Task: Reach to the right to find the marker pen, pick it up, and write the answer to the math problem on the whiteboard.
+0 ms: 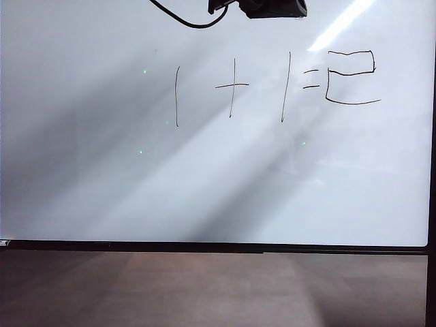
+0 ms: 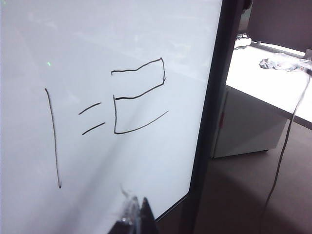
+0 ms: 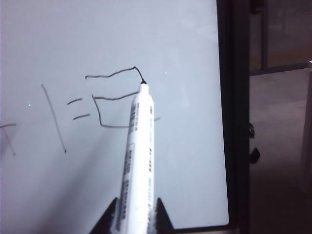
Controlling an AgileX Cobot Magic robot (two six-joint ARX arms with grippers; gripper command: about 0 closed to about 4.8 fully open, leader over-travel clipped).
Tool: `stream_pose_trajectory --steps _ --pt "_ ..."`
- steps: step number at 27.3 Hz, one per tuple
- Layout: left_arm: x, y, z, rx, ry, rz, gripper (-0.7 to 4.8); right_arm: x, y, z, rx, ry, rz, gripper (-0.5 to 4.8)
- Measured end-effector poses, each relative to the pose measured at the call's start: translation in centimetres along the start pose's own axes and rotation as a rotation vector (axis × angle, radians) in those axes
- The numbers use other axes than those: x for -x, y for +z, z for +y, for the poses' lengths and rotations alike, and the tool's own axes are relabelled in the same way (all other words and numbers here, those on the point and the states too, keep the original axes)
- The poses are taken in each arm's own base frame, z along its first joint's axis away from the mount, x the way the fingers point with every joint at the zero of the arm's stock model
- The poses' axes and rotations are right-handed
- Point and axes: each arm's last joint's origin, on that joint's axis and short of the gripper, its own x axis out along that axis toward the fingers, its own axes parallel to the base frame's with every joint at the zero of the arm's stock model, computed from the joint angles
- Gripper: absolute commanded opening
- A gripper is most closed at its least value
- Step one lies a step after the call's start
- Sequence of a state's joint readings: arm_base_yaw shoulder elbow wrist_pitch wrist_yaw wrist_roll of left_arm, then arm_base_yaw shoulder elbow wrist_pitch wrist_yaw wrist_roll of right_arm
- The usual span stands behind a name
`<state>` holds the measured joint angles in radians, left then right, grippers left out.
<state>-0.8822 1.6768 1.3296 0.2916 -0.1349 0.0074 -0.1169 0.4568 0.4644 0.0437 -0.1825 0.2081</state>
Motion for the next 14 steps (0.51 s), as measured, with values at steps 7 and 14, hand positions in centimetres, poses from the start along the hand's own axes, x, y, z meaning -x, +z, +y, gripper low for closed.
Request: stream_pose_trajectory --steps 7,14 --pt "0.0 0.0 0.0 0.000 0.000 0.000 -0.04 1.8 -2.6 -0.2 0.003 -0.002 -0.015 -0.04" --pt "0.0 0.0 0.0 0.000 0.000 0.000 -0.04 1.5 -7.8 -1.4 -0.021 -0.021 0.113 -0.05"
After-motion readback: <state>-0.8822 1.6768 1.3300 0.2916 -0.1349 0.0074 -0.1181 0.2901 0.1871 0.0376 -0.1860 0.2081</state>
